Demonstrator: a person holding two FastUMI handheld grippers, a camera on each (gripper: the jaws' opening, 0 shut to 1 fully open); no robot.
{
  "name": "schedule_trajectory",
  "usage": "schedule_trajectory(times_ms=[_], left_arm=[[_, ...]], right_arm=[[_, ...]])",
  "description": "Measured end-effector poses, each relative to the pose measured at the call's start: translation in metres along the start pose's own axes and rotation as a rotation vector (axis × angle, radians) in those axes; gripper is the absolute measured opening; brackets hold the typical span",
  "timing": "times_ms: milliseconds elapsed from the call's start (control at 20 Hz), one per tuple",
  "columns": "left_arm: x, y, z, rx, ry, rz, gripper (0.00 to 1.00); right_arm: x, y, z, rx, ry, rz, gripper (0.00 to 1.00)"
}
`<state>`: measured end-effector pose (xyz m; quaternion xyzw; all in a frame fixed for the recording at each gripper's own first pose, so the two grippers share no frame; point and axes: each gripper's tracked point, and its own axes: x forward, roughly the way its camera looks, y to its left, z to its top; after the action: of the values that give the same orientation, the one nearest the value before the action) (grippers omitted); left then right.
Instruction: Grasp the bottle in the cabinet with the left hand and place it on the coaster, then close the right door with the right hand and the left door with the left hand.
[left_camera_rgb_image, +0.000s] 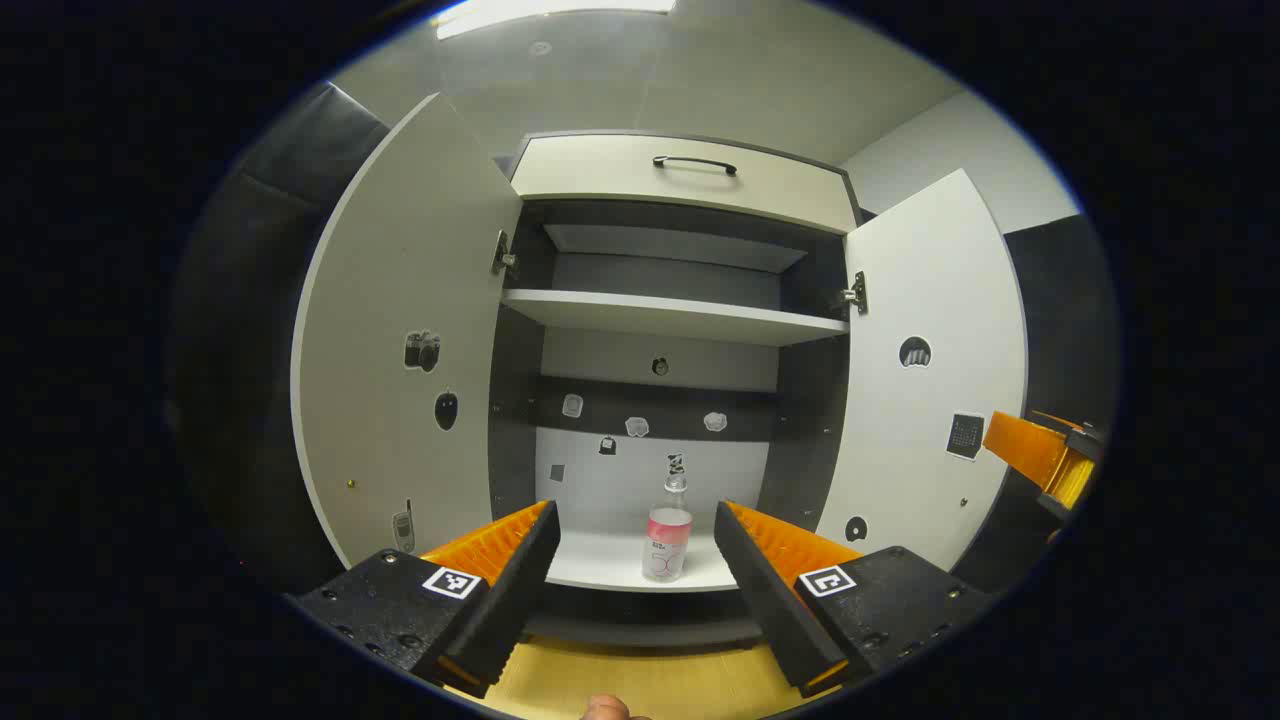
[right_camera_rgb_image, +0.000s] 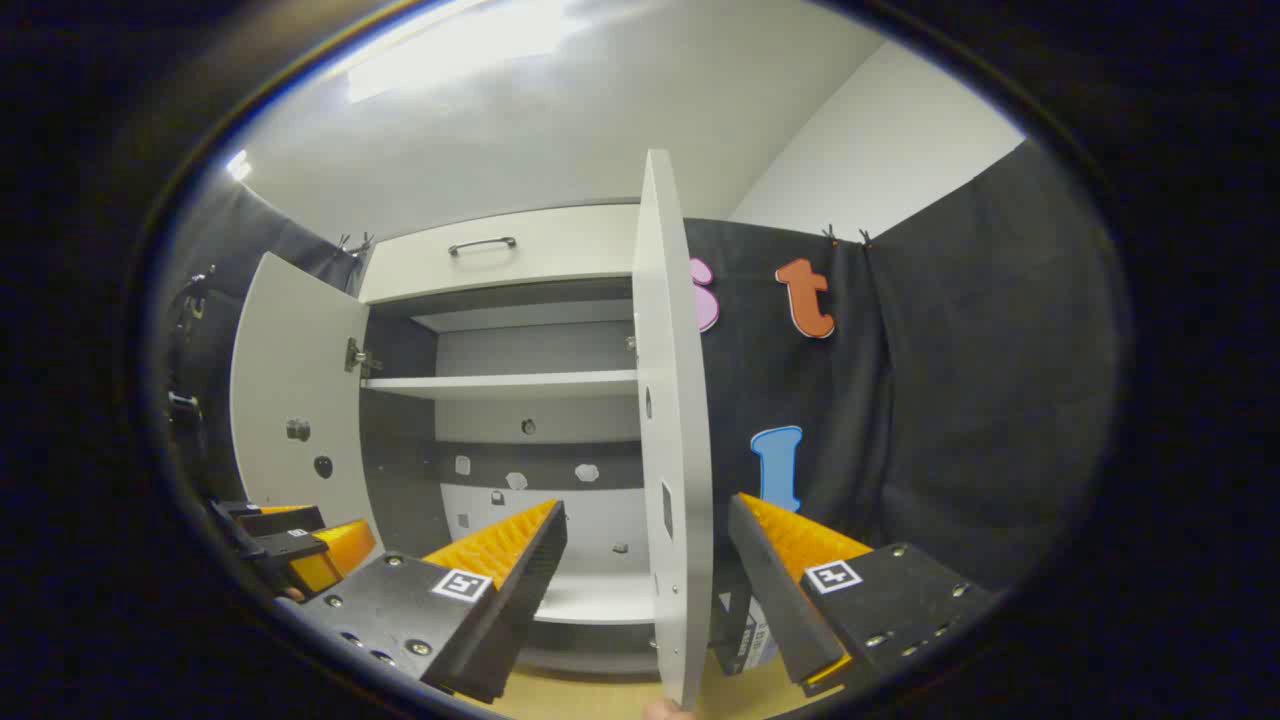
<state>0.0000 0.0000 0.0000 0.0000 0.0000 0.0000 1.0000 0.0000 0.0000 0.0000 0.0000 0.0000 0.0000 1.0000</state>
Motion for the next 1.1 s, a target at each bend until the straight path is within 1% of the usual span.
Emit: schedule_trajectory(times_ms=[50,100,350,700,850,1050,1100], left_arm=[[0.0,0.0,0.0,-0.001,0.001,0.001,1.0],[0.0,0.001,0.0,-0.001,0.001,0.002,1.0],[0.001,0.006,-0.001,0.004,-0.004,0.003,0.99],[0.022,0.006,-0.015,-0.006,0.031,-0.017,1.0],[0.042,0.002,-0.022,-0.006,0.041,-0.039,1.0],[0.087,-0.01,-0.042,0.001,0.063,-0.073,1.0],[0.099,-0.014,-0.051,-0.005,0.086,-0.08,1.0]], right_arm=[[-0.001,0.0,0.001,0.002,0.001,0.0,1.0],[-0.002,0.0,0.002,0.003,0.002,-0.001,0.98],[-0.008,0.001,0.004,0.0,-0.002,-0.009,0.98],[-0.023,-0.004,0.005,-0.023,0.006,-0.035,0.98],[-0.031,-0.006,0.004,-0.04,0.013,-0.052,0.98],[-0.04,-0.014,0.005,-0.053,0.01,-0.082,0.98],[-0.042,-0.017,0.005,-0.059,0.01,-0.094,0.98]])
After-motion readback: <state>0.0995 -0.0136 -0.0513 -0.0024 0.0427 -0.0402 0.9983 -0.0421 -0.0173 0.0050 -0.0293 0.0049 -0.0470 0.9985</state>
